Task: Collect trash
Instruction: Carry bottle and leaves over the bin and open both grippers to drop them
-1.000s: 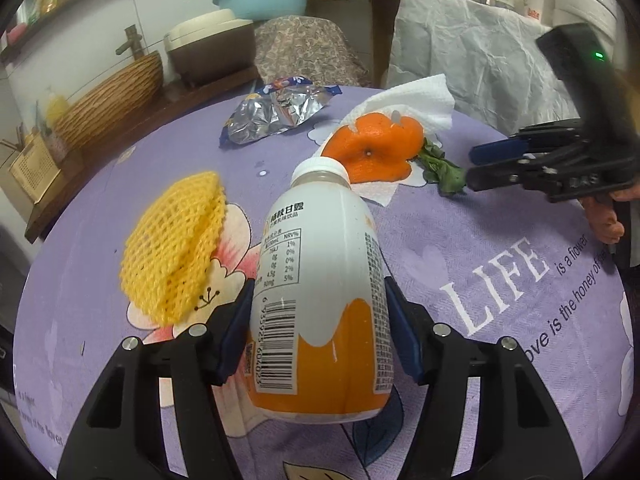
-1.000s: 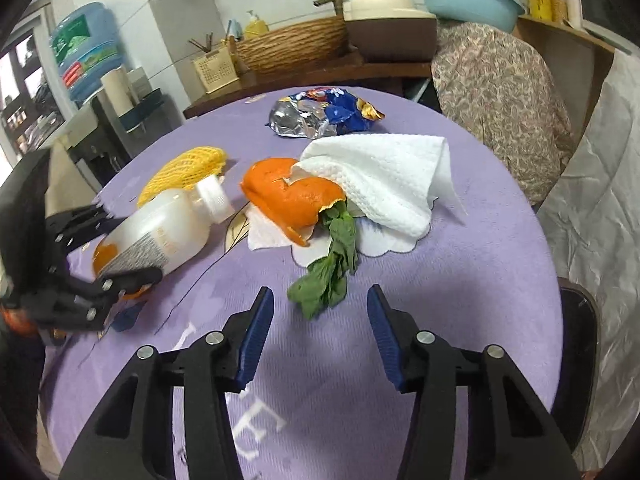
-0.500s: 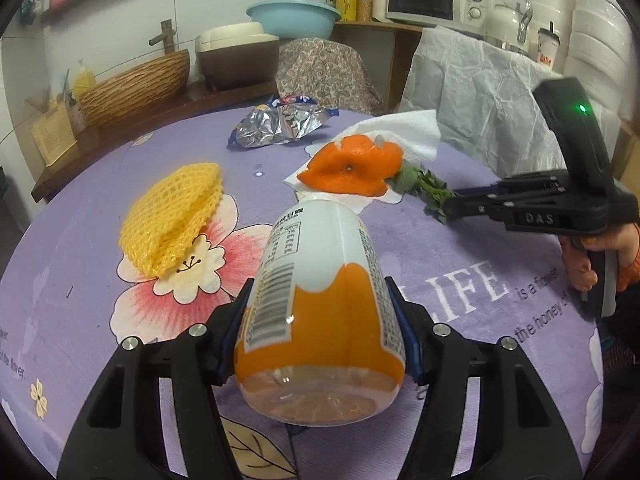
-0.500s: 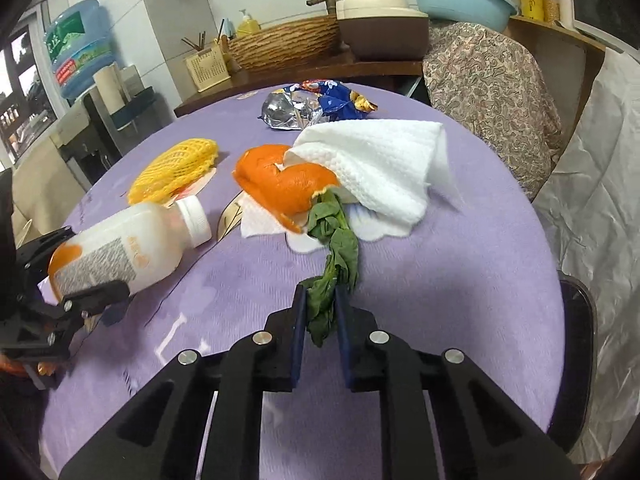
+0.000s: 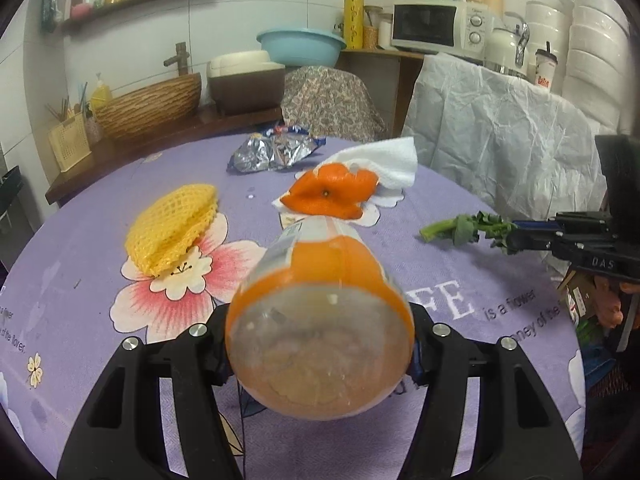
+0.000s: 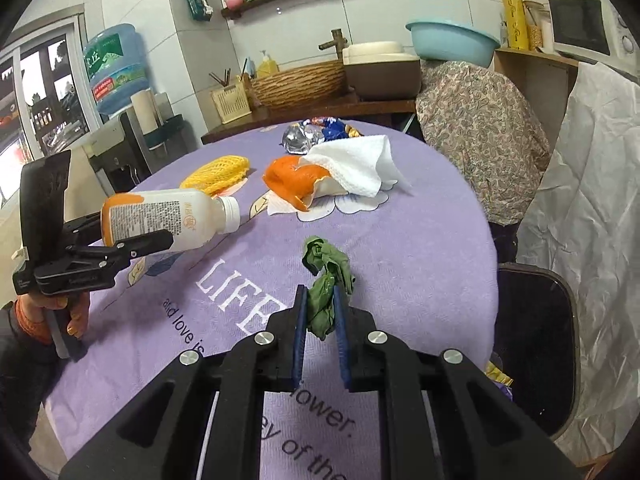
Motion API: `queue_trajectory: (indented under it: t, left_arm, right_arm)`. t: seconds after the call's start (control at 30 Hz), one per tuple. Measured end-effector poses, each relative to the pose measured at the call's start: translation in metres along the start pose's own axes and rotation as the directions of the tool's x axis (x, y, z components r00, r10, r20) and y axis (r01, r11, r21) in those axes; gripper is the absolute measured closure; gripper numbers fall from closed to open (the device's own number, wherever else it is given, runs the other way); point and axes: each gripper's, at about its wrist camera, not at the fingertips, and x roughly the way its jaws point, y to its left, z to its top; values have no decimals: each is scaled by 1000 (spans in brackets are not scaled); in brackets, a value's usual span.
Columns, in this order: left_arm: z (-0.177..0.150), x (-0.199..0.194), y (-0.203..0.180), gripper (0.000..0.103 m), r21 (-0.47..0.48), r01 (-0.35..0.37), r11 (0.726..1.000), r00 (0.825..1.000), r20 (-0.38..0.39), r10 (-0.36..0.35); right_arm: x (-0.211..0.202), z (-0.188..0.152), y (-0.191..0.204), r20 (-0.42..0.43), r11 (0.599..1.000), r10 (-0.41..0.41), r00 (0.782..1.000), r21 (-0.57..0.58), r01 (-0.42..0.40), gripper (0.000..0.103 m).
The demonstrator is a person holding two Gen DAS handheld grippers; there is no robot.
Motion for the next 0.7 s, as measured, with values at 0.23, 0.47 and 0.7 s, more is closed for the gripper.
queue_trajectory:
  t: [0.23,0.47,0.7]
  left_arm:
    - [19,-11,-19,42,7,-6,1000,998,66,5]
    - [38,-11,-39,42,10,30,1000,994,110,-31]
    - [68,-2,-85,42,67,113,991,984,131,-121]
  right_arm:
    - [-17,-2,-6,51,1000,15,999,-6,-15,90]
    - [-37,-7,-17,89,1000,11,996,1,-11,90]
    - [-68,-9,-45,150,998,-54,987,38,48,90]
